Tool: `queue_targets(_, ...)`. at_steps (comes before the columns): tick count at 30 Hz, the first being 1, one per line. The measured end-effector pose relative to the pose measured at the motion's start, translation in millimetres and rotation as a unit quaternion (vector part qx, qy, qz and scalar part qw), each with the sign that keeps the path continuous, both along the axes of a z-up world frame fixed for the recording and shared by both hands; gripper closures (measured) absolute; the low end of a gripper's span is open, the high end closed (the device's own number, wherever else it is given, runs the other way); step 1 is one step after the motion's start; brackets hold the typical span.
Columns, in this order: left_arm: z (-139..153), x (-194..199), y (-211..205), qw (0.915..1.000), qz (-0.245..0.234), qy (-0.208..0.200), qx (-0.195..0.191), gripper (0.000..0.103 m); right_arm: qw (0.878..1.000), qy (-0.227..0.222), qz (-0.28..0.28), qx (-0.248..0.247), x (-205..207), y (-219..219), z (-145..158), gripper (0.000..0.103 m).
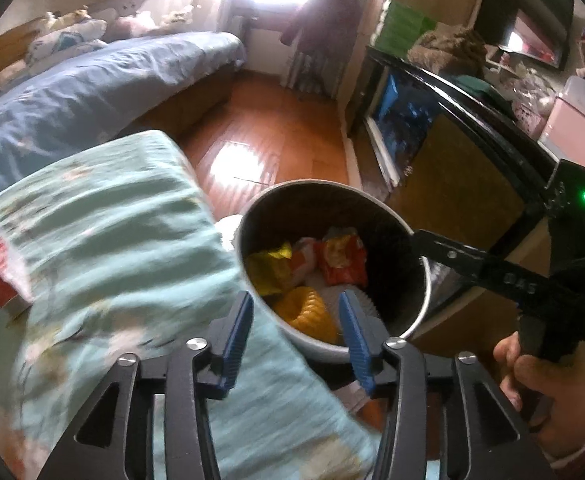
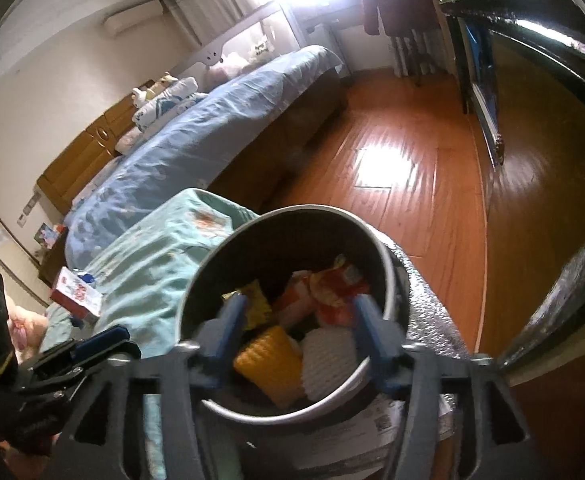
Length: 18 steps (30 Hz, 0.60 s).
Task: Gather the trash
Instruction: 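Carry the yellow bag and red wrapper over the bin and release, then bring both open tools back to the bed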
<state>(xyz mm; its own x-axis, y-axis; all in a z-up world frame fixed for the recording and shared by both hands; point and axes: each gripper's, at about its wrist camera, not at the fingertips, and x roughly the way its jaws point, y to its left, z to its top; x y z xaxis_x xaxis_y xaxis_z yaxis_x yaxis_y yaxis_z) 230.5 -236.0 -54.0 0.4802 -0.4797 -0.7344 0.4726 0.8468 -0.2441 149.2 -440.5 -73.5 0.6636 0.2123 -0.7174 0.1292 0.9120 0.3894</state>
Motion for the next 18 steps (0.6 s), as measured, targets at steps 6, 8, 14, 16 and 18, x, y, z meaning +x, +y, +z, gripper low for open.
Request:
queue_targets(6,4.3,-28.6,41.6,0.9986,0.049,-0.017,-0.012,0.046,0.999,-0.017,0.028,0.005,-9.1,30.3,10.2,0.018)
queue_targets(8,4.3,-36.1,58.4,0.9975,0.067,-0.014,-0.019,0.044,0.999,-0.023,0.040,0.008,-10.9,43.1,12.3,0.018)
queue_targets(14,1.5,-53.0,106.8,0.9925,0.119,-0.006,-0.030,0.043,0.997,-0.028,0.073,0.016,-8.6,81.2,14.1,0.017)
queue_targets(16,1.0,-58.6,121.5,0.9904,0.135,-0.004,-0.032,0.043,0.996,-0.029,0.082,0.018,-8.5,91.4,13.6,0.017)
queue_targets(18,-0.2,-64.7,136.7,0.9881,0.150,-0.003,-0.034,0.043,0.995,-0.030,0.091,0.021,-9.5,102.4,13.6,0.017)
